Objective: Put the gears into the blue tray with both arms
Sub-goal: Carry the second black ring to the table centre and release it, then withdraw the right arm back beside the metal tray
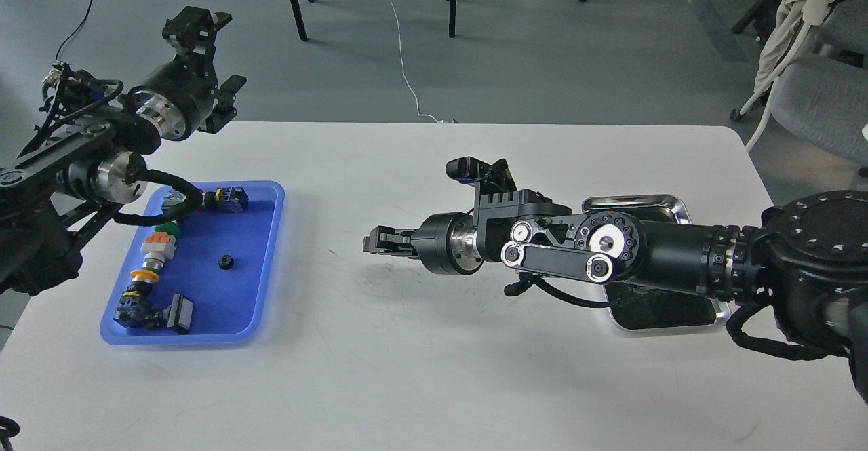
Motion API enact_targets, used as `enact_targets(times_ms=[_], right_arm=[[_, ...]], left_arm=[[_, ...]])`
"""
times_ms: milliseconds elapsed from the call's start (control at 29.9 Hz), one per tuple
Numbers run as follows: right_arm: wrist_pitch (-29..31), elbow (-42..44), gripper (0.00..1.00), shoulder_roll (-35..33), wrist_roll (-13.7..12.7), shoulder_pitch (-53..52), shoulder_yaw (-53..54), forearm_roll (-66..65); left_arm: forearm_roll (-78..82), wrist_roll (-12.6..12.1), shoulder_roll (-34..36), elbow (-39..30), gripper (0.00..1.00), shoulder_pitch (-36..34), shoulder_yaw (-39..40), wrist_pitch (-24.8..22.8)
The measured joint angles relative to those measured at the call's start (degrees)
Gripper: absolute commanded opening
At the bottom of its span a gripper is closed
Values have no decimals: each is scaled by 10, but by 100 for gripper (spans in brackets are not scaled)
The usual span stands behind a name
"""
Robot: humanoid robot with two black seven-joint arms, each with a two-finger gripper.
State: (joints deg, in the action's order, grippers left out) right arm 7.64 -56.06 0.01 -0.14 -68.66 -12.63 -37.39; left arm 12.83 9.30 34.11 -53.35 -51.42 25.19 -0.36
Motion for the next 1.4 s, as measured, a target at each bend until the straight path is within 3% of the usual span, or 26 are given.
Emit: enact_targets(times_ms=[134, 334, 434, 568, 635, 735, 802, 935, 1236, 1403], right_arm=[[-2, 6, 2, 0, -18, 12, -14, 0], [-4, 21, 4, 0, -21, 37, -15, 0], [-4, 22, 11, 0, -21, 49, -15, -1], [-5, 23, 35, 0, -21, 52, -15, -1], [-6, 22, 42, 0, -21, 52, -15, -1], [-9, 22, 79, 0, -20, 53, -15, 0], [-15, 22, 96, 0, -18, 53, -15, 2], [-24, 28, 98, 0, -16, 50, -5, 3], [-15, 92, 99, 0, -15, 39, 128, 7], [-13, 91, 99, -21, -15, 42, 263, 9]], left_arm=[[0, 0, -2, 0, 98, 0, 2, 1], [0, 0, -2, 0, 98, 1, 2, 4], [0, 0, -1, 0, 98, 1, 2, 4], [0, 0, -1, 0, 98, 1, 2, 4], [0, 0, -1, 0, 98, 1, 2, 4], [0, 0, -2, 0, 98, 1, 2, 4], [0, 0, -2, 0, 98, 1, 2, 4], [0, 0, -3, 0, 98, 2, 0, 4], [1, -3, -2, 1, 98, -3, -3, 6], [0, -6, 9, 1, 98, -4, 2, 8]])
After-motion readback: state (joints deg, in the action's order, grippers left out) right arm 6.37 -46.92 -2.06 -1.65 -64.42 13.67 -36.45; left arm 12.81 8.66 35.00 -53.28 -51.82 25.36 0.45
